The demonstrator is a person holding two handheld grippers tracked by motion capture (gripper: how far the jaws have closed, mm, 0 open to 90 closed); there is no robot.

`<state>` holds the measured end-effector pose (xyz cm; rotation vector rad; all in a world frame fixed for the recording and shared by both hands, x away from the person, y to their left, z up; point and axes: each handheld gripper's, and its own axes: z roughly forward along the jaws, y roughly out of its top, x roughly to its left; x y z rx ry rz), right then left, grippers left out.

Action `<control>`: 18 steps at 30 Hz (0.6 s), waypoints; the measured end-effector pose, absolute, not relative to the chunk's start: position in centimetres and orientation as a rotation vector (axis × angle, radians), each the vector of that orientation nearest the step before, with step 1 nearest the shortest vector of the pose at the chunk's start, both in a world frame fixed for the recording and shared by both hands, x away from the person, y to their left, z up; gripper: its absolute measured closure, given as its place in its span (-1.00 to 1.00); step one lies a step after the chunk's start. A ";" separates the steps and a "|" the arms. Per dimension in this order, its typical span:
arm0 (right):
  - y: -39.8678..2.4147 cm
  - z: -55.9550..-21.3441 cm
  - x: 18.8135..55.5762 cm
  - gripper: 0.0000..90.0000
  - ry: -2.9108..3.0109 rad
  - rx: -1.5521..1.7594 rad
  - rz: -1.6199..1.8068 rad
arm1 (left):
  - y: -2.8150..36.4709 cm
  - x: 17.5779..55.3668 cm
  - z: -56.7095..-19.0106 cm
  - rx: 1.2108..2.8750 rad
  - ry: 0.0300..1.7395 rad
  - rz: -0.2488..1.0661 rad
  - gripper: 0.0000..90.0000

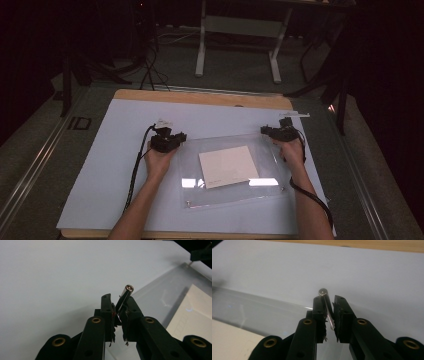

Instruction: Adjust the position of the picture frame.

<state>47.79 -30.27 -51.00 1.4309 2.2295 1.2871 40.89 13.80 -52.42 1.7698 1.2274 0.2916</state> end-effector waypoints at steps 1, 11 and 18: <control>-30.1 -50.9 47.7 0.78 2.231 1.435 1.291 | 14.1 41.1 -52.3 1.768 1.230 0.290 0.81; -29.0 -50.9 46.6 0.76 2.214 1.473 1.361 | 15.8 42.7 -51.7 1.789 1.236 0.284 0.80; -27.6 -50.9 46.0 0.75 2.208 1.462 1.384 | 17.2 44.2 -51.9 1.753 1.307 0.295 0.78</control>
